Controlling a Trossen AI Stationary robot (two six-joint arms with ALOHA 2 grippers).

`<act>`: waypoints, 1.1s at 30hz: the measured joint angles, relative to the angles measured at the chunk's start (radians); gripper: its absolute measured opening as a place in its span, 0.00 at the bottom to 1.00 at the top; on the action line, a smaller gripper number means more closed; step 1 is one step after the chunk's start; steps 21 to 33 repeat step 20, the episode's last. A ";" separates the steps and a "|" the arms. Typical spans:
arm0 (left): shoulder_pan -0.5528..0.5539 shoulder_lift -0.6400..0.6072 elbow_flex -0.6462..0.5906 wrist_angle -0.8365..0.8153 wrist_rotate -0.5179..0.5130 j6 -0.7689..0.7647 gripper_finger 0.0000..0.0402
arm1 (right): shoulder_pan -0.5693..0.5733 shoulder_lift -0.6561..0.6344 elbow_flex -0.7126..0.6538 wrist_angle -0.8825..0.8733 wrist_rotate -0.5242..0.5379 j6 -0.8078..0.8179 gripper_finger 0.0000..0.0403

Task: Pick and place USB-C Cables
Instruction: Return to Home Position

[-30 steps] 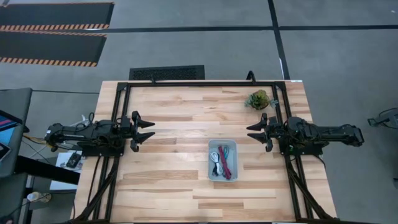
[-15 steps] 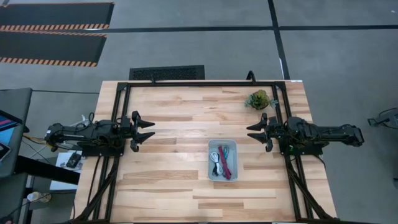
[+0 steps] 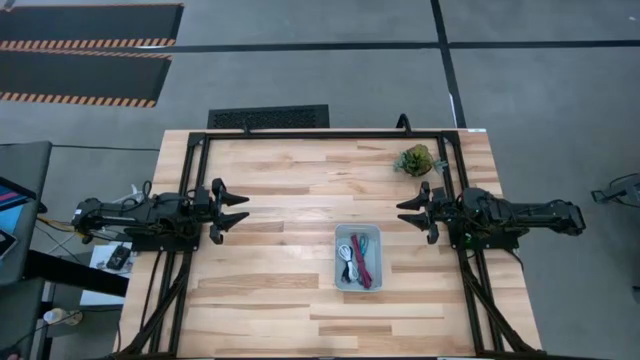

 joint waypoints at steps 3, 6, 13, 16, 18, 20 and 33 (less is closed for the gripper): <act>0.000 0.000 0.000 0.000 0.000 0.000 0.52 | 0.000 0.000 0.000 0.000 0.000 0.000 0.45; 0.000 0.000 0.000 0.000 0.000 0.000 0.52 | 0.000 0.000 0.000 0.000 0.000 0.000 0.45; 0.000 0.000 0.000 0.000 0.000 0.000 0.52 | 0.000 0.000 0.000 0.000 0.000 0.000 0.46; 0.000 0.000 0.000 0.000 0.000 0.000 0.52 | 0.000 0.000 0.000 0.000 0.000 0.000 0.46; 0.000 0.000 0.000 0.000 0.000 0.000 0.52 | 0.000 0.000 0.000 0.000 0.000 0.000 0.45; 0.000 0.000 0.000 0.000 0.000 0.000 0.52 | 0.000 0.000 0.000 0.000 0.000 0.000 0.45; 0.000 0.000 0.000 0.000 0.000 0.000 0.52 | 0.000 0.000 0.000 0.000 0.000 0.000 0.45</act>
